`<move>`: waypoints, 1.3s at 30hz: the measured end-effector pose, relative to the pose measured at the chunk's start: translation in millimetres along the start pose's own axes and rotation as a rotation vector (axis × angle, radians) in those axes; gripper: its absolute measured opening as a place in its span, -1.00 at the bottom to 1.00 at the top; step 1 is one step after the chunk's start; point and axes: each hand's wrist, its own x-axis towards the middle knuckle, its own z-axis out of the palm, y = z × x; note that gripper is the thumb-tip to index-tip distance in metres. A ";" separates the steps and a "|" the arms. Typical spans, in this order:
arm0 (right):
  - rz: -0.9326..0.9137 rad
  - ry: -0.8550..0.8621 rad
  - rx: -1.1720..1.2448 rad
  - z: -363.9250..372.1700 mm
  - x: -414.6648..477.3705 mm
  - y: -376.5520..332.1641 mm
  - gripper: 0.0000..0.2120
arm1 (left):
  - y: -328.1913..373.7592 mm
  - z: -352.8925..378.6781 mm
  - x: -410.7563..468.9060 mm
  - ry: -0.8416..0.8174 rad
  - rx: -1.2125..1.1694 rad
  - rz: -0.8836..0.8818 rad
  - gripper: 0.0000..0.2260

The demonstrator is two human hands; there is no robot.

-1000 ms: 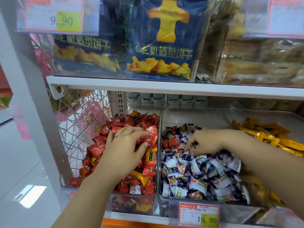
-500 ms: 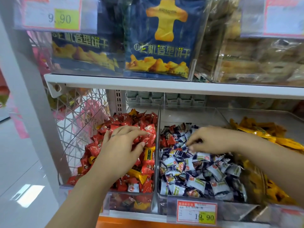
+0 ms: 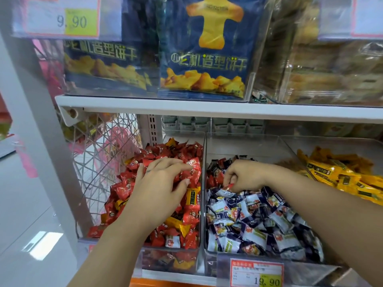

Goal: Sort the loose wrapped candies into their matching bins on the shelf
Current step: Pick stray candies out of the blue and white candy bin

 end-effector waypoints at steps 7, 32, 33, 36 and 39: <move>-0.137 0.591 0.311 -13.9 -29.8 -30.8 -0.91 | -0.1 -4.3 -0.4 0.246 -0.016 -0.028 -0.71; -0.021 0.165 0.045 17.5 41.5 -12.3 -0.76 | -1.0 -3.6 -0.2 0.225 -0.048 -0.072 -0.73; -0.011 0.204 0.075 16.6 39.6 -10.9 -0.78 | -1.6 -3.8 -0.3 0.228 -0.049 -0.070 -0.73; 0.026 0.329 0.219 8.1 24.0 -7.1 -0.82 | -3.1 -5.8 -0.3 0.236 -0.049 -0.070 -0.73; 0.027 0.558 0.340 -2.2 4.0 -11.0 -0.90 | -4.8 -7.1 0.5 0.255 -0.048 -0.069 -0.74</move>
